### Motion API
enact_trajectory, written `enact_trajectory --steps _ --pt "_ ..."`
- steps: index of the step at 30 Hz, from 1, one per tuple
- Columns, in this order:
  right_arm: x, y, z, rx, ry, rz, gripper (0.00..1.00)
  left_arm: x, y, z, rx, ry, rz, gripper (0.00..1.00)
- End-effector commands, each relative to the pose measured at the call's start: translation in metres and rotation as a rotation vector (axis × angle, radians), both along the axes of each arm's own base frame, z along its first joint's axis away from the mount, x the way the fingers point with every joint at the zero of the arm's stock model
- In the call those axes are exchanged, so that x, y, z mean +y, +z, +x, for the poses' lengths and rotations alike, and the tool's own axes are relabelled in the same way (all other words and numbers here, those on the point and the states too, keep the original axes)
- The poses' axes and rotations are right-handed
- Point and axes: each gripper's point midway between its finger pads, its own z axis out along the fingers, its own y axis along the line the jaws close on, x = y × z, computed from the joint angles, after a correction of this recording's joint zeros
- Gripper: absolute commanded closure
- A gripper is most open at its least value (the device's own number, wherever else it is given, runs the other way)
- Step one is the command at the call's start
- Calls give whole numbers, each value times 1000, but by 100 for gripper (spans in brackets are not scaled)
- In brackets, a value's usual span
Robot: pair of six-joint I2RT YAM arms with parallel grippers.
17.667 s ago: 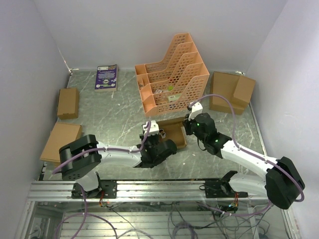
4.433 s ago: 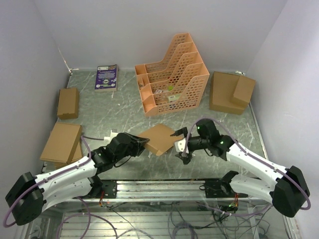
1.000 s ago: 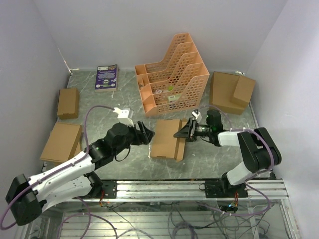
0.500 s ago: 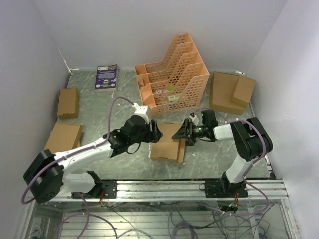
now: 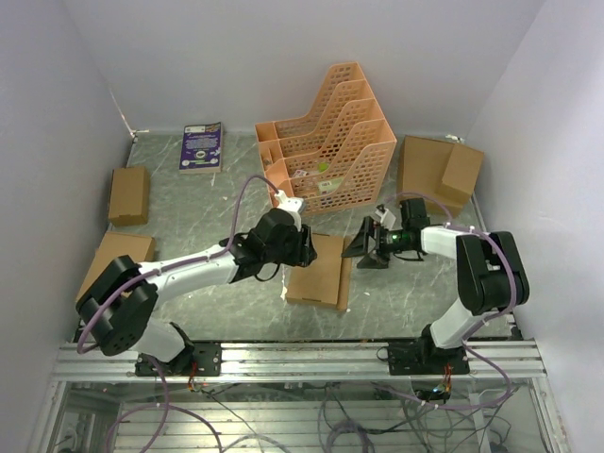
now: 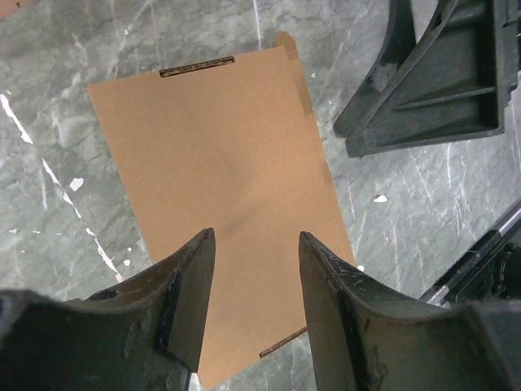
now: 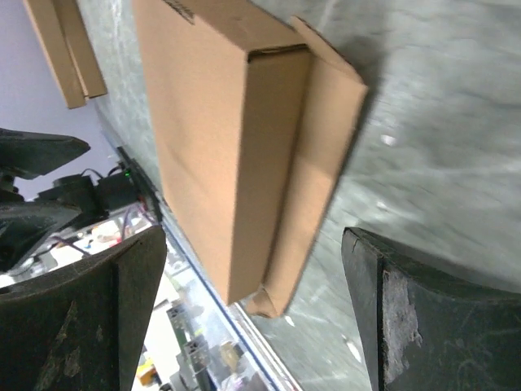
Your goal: Fold the paper box
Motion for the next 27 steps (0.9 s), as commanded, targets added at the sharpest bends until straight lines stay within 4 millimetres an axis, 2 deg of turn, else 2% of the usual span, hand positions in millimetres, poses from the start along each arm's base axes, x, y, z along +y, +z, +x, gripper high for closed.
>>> enact_trajectory --steps 1,3,6,11,12,13,15,17,21,22,24,26,27 --pt "-34 -1 -3 -59 19 -97 12 -18 14 2 -24 -78 -40 45" --pt "-40 8 0 -123 59 -88 13 -20 15 1 -24 -93 -43 46" --pt "-43 27 4 -285 217 -94 13 -19 16 -3 -31 -115 -46 50" --pt "-44 83 16 -751 489 -119 12 -6 36 -5 -128 -96 -96 49" --pt "-43 103 21 -899 555 -125 4 -3 43 -6 -160 -92 -123 49" --pt "-42 115 17 -1017 621 -136 1 -2 55 -6 -201 -84 -165 47" --pt "-41 126 6 -1231 782 -194 0 3 59 -8 -226 -77 -210 43" --pt "-45 128 -9 -1392 962 -253 0 5 61 -10 -237 -91 -262 44" --pt "-43 117 -55 -1479 1305 -242 1 8 69 -10 -224 -125 -403 43" --pt "-35 115 -67 -1493 1358 -220 3 9 68 -10 -213 -125 -409 43" --pt "-20 107 -74 -1532 1360 -248 8 11 63 -12 -203 -140 -382 43" --pt "-5 102 -78 -1599 1340 -309 17 13 62 -13 -215 -140 -375 44" --pt "0 95 -86 -1617 1340 -319 21 16 61 -13 -227 -132 -366 44"
